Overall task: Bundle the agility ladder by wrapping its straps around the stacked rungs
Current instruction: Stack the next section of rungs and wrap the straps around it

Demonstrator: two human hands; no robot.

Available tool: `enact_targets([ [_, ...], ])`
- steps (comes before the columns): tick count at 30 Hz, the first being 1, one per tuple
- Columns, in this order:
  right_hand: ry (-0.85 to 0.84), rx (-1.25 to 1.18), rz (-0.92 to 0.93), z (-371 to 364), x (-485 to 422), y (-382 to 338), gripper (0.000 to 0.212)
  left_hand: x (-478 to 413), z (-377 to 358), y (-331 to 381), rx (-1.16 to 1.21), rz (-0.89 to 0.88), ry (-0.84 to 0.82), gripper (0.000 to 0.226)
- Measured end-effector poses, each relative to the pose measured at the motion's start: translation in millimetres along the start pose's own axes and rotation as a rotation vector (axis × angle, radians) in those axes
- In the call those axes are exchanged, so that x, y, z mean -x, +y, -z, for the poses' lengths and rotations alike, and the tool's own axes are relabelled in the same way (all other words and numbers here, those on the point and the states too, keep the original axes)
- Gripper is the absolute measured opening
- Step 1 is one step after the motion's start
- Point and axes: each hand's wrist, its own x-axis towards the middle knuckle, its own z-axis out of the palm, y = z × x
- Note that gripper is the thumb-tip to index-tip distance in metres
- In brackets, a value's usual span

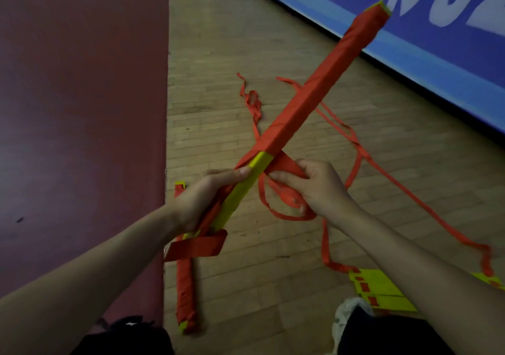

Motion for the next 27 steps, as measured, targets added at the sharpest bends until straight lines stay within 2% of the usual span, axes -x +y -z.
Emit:
enact_targets([
  [3,0.029,0.06,0.082,-7.7,6.4,-7.2,0.038,1.7,-5.8,1.5,-0.081,-0.016,0.041,0.024],
  [7,0.082,0.041,-0.003,-9.1,8.4,-11.1,0.047,-0.1,-19.0,1.0,-0.128,-0.027,0.159,0.018],
  [11,0.149,0.125,-0.085,-11.2,3.1,-15.4,0.056,-5.0,-32.2,-4.8,-0.422,-0.209,0.336,0.027],
  [15,0.128,0.135,-0.16,-17.3,1.4,-12.9,0.054,-5.9,-34.6,-12.3,-0.763,-0.362,0.462,0.04],
  [19,0.163,-0.036,-0.212,-20.7,-2.8,-8.4,0.042,-0.9,-43.3,-15.6,-0.907,-0.506,0.52,0.041],
  [21,0.173,-0.141,-0.204,-18.0,-4.3,-9.5,0.035,-1.5,-43.5,-17.0,-0.93,-0.561,0.482,0.045],
  [23,0.152,-0.237,-0.169,-10.3,-4.5,-12.2,0.029,0.4,-41.8,-12.3,-0.903,-0.526,0.35,0.053],
  [24,0.132,-0.293,-0.143,-5.8,-4.6,-13.0,0.028,2.0,-39.6,-7.6,-0.828,-0.462,0.234,0.057],
  [27,0.046,-0.456,-0.061,4.6,-4.2,-12.1,0.033,10.6,-29.7,6.0,-0.316,-0.145,-0.15,0.058],
])
